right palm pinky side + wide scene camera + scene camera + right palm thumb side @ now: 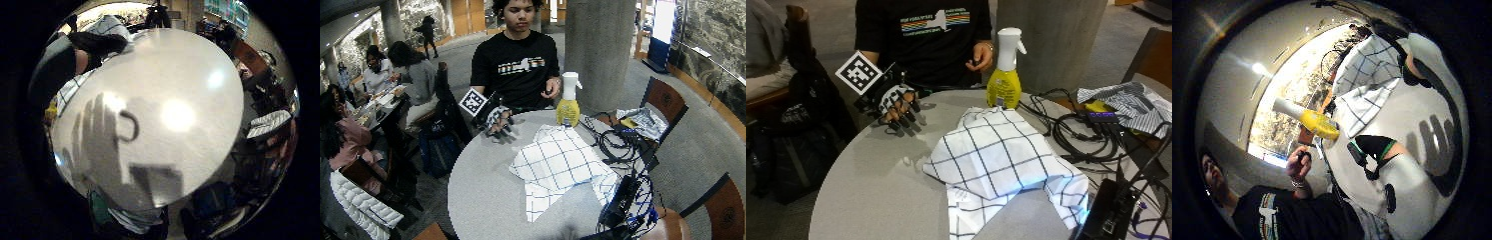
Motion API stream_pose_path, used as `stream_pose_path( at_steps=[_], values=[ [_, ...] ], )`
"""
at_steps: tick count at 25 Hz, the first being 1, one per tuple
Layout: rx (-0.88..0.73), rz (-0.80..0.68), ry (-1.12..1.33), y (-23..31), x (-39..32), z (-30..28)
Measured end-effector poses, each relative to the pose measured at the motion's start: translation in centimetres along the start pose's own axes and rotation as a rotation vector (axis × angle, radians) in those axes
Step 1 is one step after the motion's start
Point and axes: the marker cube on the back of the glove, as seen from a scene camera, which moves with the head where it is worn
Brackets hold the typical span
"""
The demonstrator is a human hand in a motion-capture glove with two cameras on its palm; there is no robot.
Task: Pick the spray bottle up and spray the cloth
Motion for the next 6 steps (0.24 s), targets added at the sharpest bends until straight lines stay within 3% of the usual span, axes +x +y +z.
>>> stream_pose_path(
  at_steps=[6],
  values=[
    [0.058, -0.030, 0.057, 0.5, 2.1, -0.3]
  ],
)
